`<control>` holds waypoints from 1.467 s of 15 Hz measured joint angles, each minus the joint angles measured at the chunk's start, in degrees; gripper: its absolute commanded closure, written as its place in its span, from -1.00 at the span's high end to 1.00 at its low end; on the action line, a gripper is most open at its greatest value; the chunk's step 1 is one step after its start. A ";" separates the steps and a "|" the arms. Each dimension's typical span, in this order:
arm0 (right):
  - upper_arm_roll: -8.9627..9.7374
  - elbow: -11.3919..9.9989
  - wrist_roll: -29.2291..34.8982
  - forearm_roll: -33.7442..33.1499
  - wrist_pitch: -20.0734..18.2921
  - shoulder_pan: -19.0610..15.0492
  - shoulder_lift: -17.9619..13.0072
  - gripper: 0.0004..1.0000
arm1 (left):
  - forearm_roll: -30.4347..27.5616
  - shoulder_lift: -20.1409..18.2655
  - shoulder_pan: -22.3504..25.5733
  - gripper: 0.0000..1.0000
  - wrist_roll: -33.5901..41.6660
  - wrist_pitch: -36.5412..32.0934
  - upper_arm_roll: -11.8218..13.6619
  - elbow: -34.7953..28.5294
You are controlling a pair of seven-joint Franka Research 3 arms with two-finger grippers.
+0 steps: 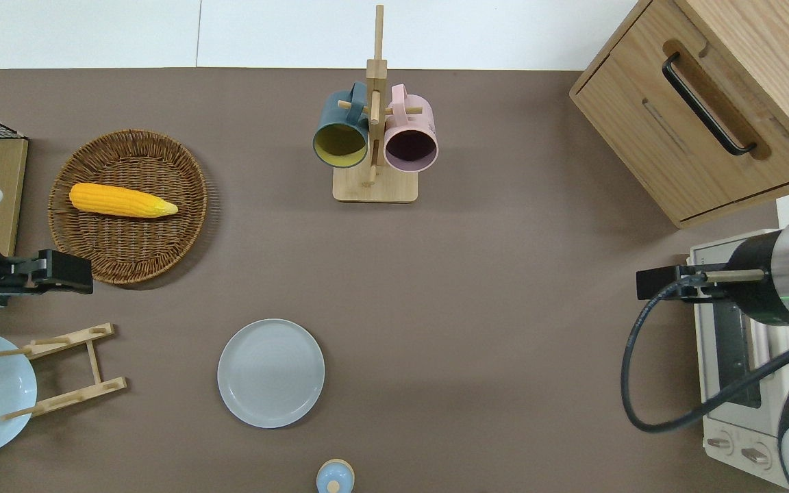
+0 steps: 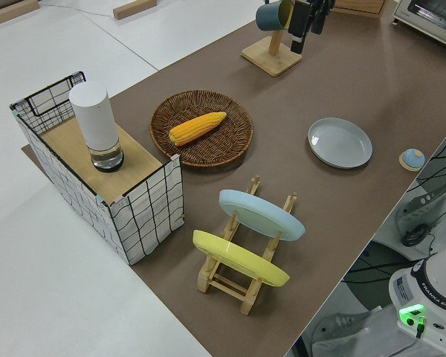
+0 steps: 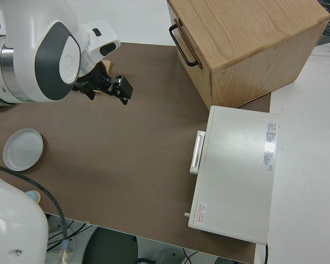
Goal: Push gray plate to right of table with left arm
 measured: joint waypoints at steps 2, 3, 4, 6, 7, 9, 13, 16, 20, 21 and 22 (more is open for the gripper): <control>0.00 0.00 0.00 0.00 0.00 0.00 0.00 0.99 | 0.00 -0.01 0.06 0.99 0.00 0.31 -0.01 0.01; 0.00 0.00 0.00 0.00 0.00 0.00 0.00 0.99 | 0.00 -0.04 0.06 0.99 0.02 0.47 -0.03 0.02; 0.00 0.00 0.00 0.00 0.00 0.00 0.00 0.99 | 0.00 -0.06 0.06 0.99 0.03 0.51 -0.07 0.03; 0.00 0.00 0.00 0.00 0.00 0.00 0.00 0.99 | 0.00 -0.08 0.05 0.99 0.04 0.55 -0.17 0.03; 0.00 0.00 0.00 0.00 0.00 0.00 0.00 0.99 | 0.00 -0.08 0.06 0.99 0.04 0.55 -0.20 0.03; 0.00 0.00 0.00 0.00 0.00 0.00 0.00 0.99 | 0.00 -0.08 0.05 0.99 0.05 0.55 -0.26 0.03; 0.00 0.00 0.00 0.00 0.00 0.00 0.00 0.99 | 0.00 -0.09 0.05 0.99 0.06 0.55 -0.35 0.03; 0.00 0.00 0.00 0.00 0.00 0.00 0.00 0.99 | 0.00 -0.09 0.05 0.99 0.13 0.52 -0.55 0.01; 0.00 0.00 0.00 0.00 0.00 0.00 0.00 0.99 | 0.00 -0.15 0.05 0.96 0.14 0.39 -1.29 -1.78; 0.00 0.00 0.00 0.00 0.00 0.00 0.00 0.99 | 0.00 -0.16 0.05 0.95 0.14 0.40 -1.33 -2.85; 0.00 0.00 0.00 0.00 0.00 0.00 0.00 0.99 | 0.00 -0.14 0.06 0.95 0.14 0.63 -1.32 -4.40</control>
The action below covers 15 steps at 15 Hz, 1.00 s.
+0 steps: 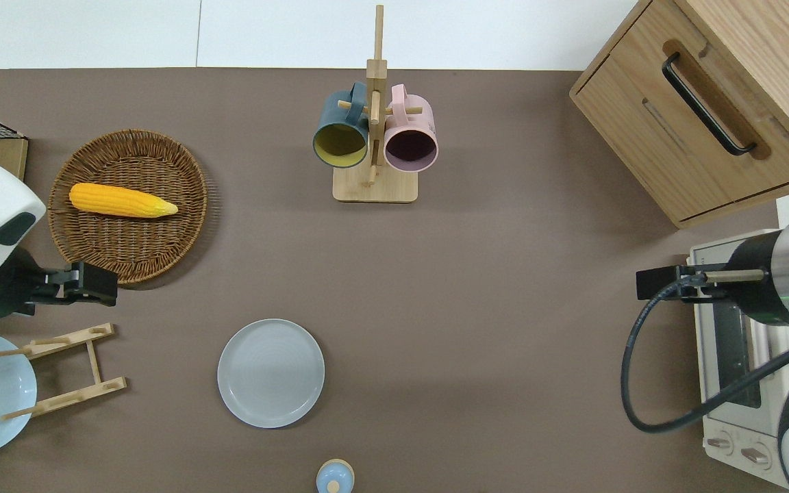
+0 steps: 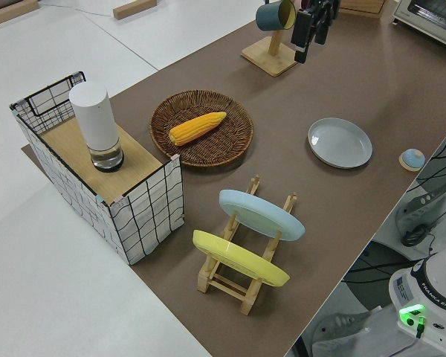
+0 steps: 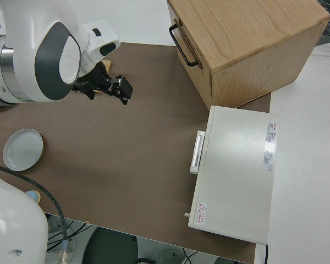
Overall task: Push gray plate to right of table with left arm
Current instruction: 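Move the left gripper down beside the gray plate's near edge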
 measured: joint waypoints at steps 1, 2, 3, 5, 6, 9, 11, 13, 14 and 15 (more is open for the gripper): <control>0.00 0.00 0.00 0.00 0.00 0.00 0.00 0.99 | -0.05 0.00 0.04 0.94 0.00 0.49 0.01 -1.39; 0.00 0.00 0.00 0.00 0.00 0.00 0.00 0.99 | -0.26 0.03 0.21 0.93 0.00 1.78 0.03 -3.42; 0.00 0.00 0.00 0.00 0.00 0.00 0.00 0.99 | -0.71 0.06 0.55 0.92 0.00 3.56 0.04 -5.68; 0.00 0.00 0.00 0.00 0.00 0.00 0.00 0.99 | -1.83 -0.04 1.29 0.89 0.00 8.11 0.05 -10.82; 0.00 0.00 0.00 0.00 0.00 0.00 0.00 0.99 | -2.44 -0.20 1.52 0.88 0.01 10.48 0.04 -13.61; 0.00 0.00 0.00 0.00 0.00 0.00 0.00 0.99 | -4.64 -1.15 1.54 0.88 0.03 14.88 -0.68 -20.04; 0.00 0.00 0.00 0.00 0.00 0.00 0.00 0.99 | -5.69 -2.19 1.54 0.94 0.03 16.62 -1.57 -23.31; 0.00 0.00 0.00 0.00 0.00 0.00 0.00 0.99 | -7.60 -3.36 1.54 0.94 0.03 18.66 -2.04 -26.81; 0.00 0.00 0.00 0.00 0.00 0.00 0.00 0.99 | -8.58 -3.96 1.54 0.94 0.03 20.53 -2.16 -29.13; 0.00 0.00 0.00 0.00 0.00 0.00 0.00 0.99 | -9.06 -4.49 1.55 0.94 0.03 22.33 -2.30 -31.23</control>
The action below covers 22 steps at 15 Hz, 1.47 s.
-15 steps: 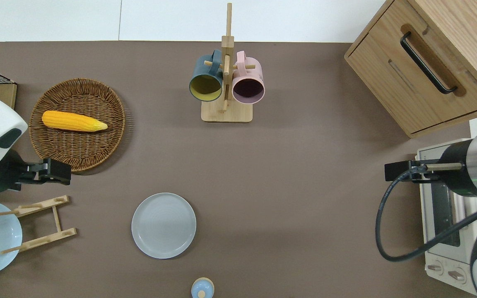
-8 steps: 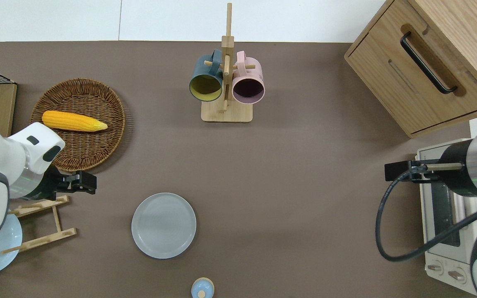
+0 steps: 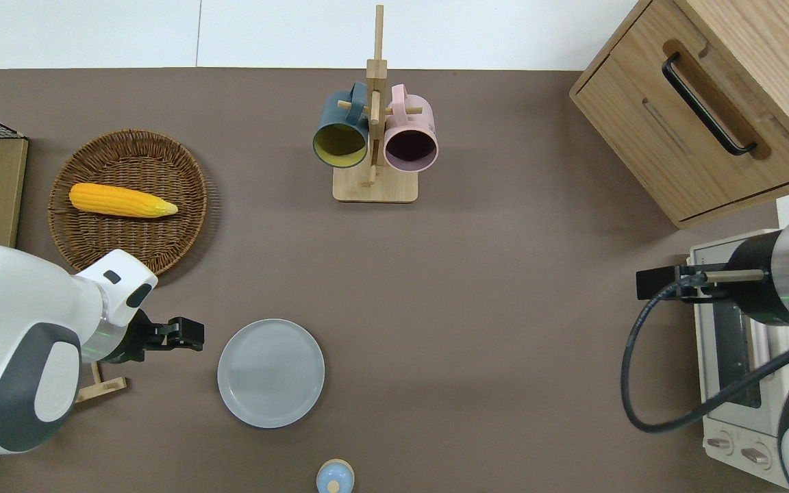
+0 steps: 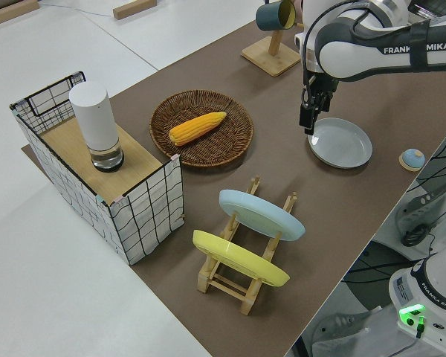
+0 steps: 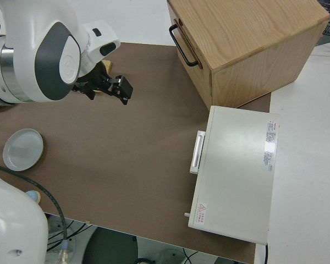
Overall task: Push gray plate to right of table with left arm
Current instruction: 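Move the left gripper down beside the gray plate's near edge, then push the gray plate with the left gripper across the table toward the toaster oven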
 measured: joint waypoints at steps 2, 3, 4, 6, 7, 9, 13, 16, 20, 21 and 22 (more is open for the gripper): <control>0.00 0.00 0.00 0.00 0.00 0.00 0.00 0.99 | -0.55 -1.15 0.00 0.94 0.00 3.64 -0.36 -4.48; 0.00 0.00 0.00 0.00 0.00 0.00 0.00 0.99 | -0.99 -1.70 0.00 0.94 0.00 5.10 -0.45 -6.46; 0.00 0.00 0.00 0.00 0.00 0.00 0.00 0.99 | -1.53 -2.08 0.00 0.94 0.00 6.12 -0.47 -7.92; 0.00 0.00 0.00 0.00 0.00 0.00 0.00 0.99 | -2.68 -2.52 0.00 0.93 0.00 8.99 -0.47 -11.01; 0.00 0.00 0.00 0.00 0.00 0.00 0.00 0.99 | -3.38 -2.59 0.00 0.92 0.00 10.99 -0.48 -12.92; 0.00 0.00 0.00 0.00 0.00 0.00 0.00 0.99 | -5.19 -2.61 0.02 0.84 0.00 14.74 -1.00 -16.72; 0.00 0.00 0.00 0.00 0.00 0.00 0.00 0.99 | -6.64 -2.66 0.02 0.39 -0.10 16.98 -3.22 -19.81; 0.00 0.00 0.00 0.00 0.00 0.00 0.00 0.99 | -6.70 -2.71 0.02 -0.14 -0.38 17.02 -4.32 -20.23; 0.00 0.00 0.00 0.00 0.00 0.00 0.00 0.99 | -6.72 -2.71 0.03 -0.62 -2.31 17.25 -4.75 -20.50; 0.00 0.00 0.00 0.00 0.00 0.00 0.00 0.99 | -6.73 -2.71 0.03 -0.92 -3.22 17.70 -5.06 -20.65; 0.00 0.00 0.00 0.00 0.00 0.00 0.00 0.99 | -6.75 -2.71 0.03 -1.00 -4.41 17.87 -5.26 -20.73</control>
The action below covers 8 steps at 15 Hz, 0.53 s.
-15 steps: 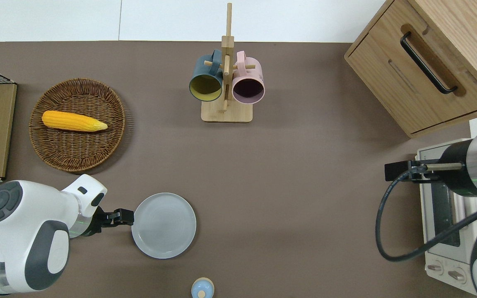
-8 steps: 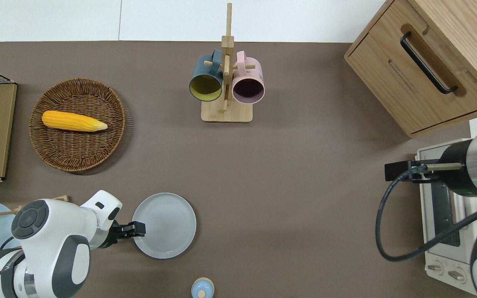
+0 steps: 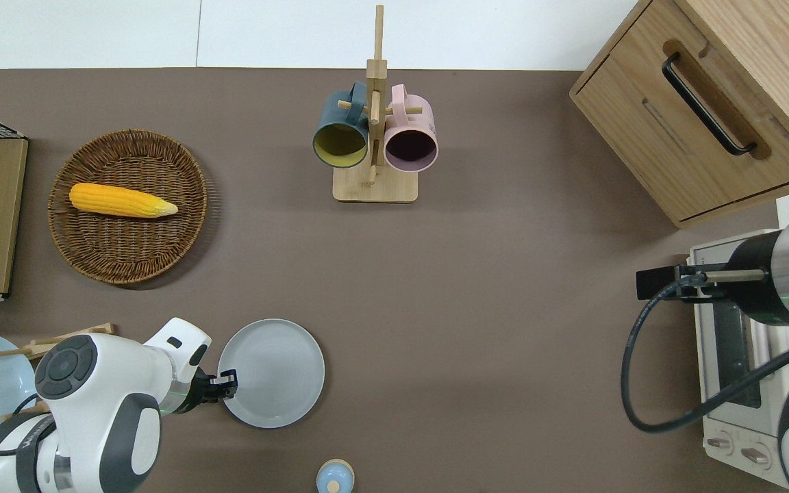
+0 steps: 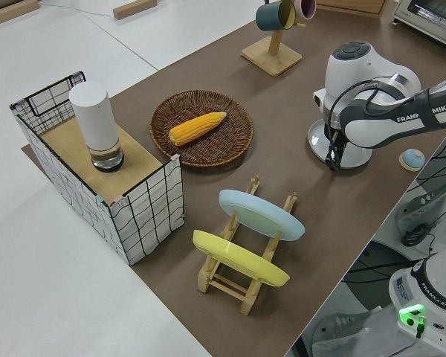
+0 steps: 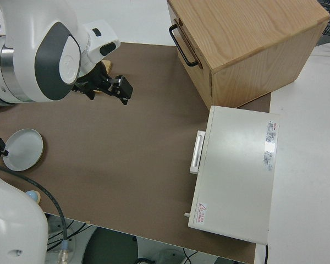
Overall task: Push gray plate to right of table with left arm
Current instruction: 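Push the gray plate with the left gripper across the table toward the toaster oven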
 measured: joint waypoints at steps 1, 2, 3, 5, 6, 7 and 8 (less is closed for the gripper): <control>0.00 0.00 0.00 0.00 0.00 0.00 0.00 0.99 | -0.01 0.00 0.00 -1.00 -1.71 0.07 -0.29 -0.05; 0.00 0.00 0.00 0.00 0.00 0.00 0.00 0.99 | -0.34 -0.28 0.00 -1.00 -2.99 0.12 -0.55 0.01; 0.00 0.00 0.00 0.00 0.00 0.00 0.00 0.99 | -0.38 -0.53 0.00 -1.00 -3.65 0.13 -0.67 -0.02; 0.00 0.00 0.00 0.00 0.00 0.00 0.00 0.99 | -0.46 -0.59 0.00 -1.00 -4.29 0.19 -0.80 -0.08; 0.00 0.00 0.00 0.00 0.00 0.00 0.00 0.99 | -0.79 -0.59 0.00 -1.00 -4.38 0.23 -0.86 -0.10; 0.00 0.00 0.00 0.00 0.00 0.00 0.00 0.99 | -1.44 -0.59 0.00 -1.00 -4.43 0.37 -0.95 -0.13; 0.00 0.00 0.00 0.00 0.00 0.00 0.00 0.99 | -2.21 -0.54 0.00 -1.00 -4.45 0.62 -1.15 -0.19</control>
